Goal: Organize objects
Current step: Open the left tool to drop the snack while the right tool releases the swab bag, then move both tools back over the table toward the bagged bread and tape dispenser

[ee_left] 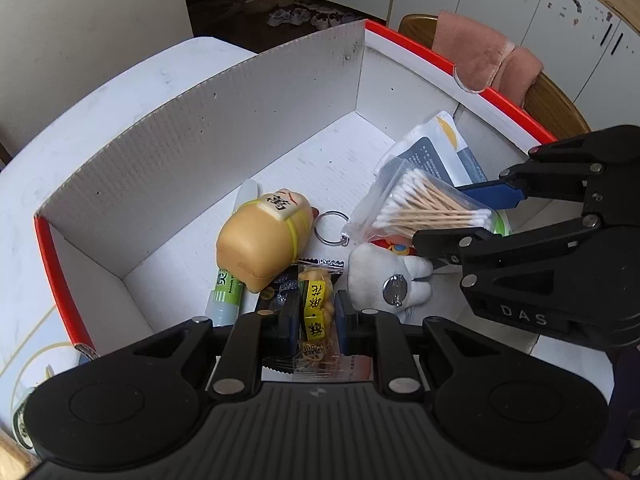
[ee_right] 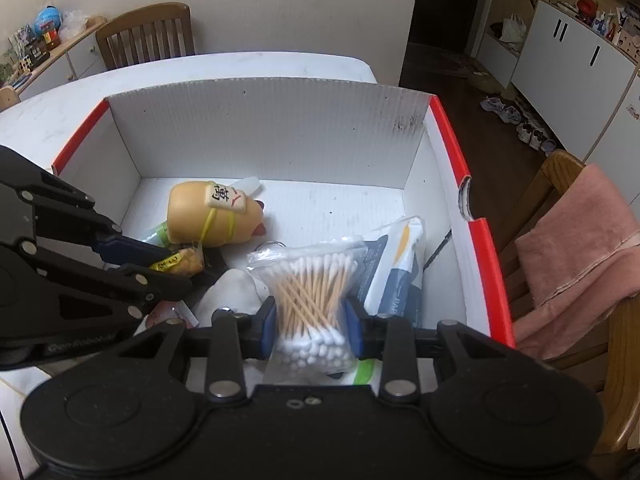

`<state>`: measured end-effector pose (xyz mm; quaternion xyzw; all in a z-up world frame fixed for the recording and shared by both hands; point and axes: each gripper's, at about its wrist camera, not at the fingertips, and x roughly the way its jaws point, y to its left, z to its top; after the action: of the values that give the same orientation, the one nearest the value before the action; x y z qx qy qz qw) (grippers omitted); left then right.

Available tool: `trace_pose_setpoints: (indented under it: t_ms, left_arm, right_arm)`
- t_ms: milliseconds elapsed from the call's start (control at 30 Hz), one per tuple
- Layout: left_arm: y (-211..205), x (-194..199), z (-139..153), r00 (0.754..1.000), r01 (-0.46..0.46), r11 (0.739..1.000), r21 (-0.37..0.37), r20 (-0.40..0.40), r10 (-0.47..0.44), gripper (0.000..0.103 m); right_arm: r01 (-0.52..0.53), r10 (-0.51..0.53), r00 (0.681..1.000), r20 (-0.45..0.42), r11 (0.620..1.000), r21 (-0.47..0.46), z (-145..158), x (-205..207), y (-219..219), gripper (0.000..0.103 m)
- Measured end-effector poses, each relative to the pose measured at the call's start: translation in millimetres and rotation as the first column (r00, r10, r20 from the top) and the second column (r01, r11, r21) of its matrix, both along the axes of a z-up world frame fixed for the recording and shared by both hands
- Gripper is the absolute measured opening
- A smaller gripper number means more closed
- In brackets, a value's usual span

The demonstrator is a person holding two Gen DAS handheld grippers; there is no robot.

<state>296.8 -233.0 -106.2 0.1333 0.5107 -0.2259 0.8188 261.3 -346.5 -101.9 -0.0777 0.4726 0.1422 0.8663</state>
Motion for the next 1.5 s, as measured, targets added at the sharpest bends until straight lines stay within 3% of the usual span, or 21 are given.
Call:
trace_pose_setpoints:
  t_ms: [200,300,367,433,833,967,1100,1167,1400,1500]
  left_arm:
    - [-2,-5,0,0.999,0.019,1.000,0.025,0.031,-0.020,0.020]
    - [0,-8,3,0.999,0.014,1.000,0.015,0.046,-0.015,0.032]
    - [2,-11,7,0.998,0.010,1.000,0.006,0.063,-0.010,0.053]
    - [4,-14,11,0.996,0.008,1.000,-0.007,0.089,-0.007,0.060]
    - [24,-39,42,0.984,0.000,0.997,-0.073,0.178,0.013,0.060]
    - [35,-49,53,0.978,-0.013,0.995,-0.101,0.207,0.033,0.060]
    - [50,-58,65,0.973,-0.026,0.990,-0.142,0.223,0.057,0.060]
    - [58,-65,70,0.968,-0.030,0.988,-0.149,0.244,0.067,0.066]
    - [95,-83,83,0.952,-0.070,0.981,-0.179,0.282,0.119,0.071]
    - [113,-92,87,0.943,-0.096,0.977,-0.192,0.296,0.151,0.080]
  right_arm:
    - [0.000,-0.001,1.000,0.013,1.000,0.027,7,-2,-5,0.038]
    - [-0.003,0.002,1.000,0.019,0.999,0.035,12,-6,-7,0.038]
    - [-0.010,0.009,1.000,0.024,0.999,0.042,16,-8,-7,0.040]
    - [-0.015,0.013,0.999,0.031,0.999,0.046,20,-11,-6,0.040]
    - [-0.032,0.026,0.997,0.075,0.996,0.084,49,-31,-1,0.041]
    - [-0.029,0.018,0.995,0.097,0.994,0.105,59,-40,2,0.056]
    - [-0.021,0.007,0.994,0.109,0.992,0.126,68,-47,6,0.059]
    - [-0.018,0.002,0.993,0.117,0.990,0.139,73,-51,9,0.064]
    - [-0.021,0.000,0.991,0.135,0.987,0.158,86,-65,26,0.070]
    - [-0.026,0.002,0.990,0.141,0.986,0.162,89,-72,38,0.080]
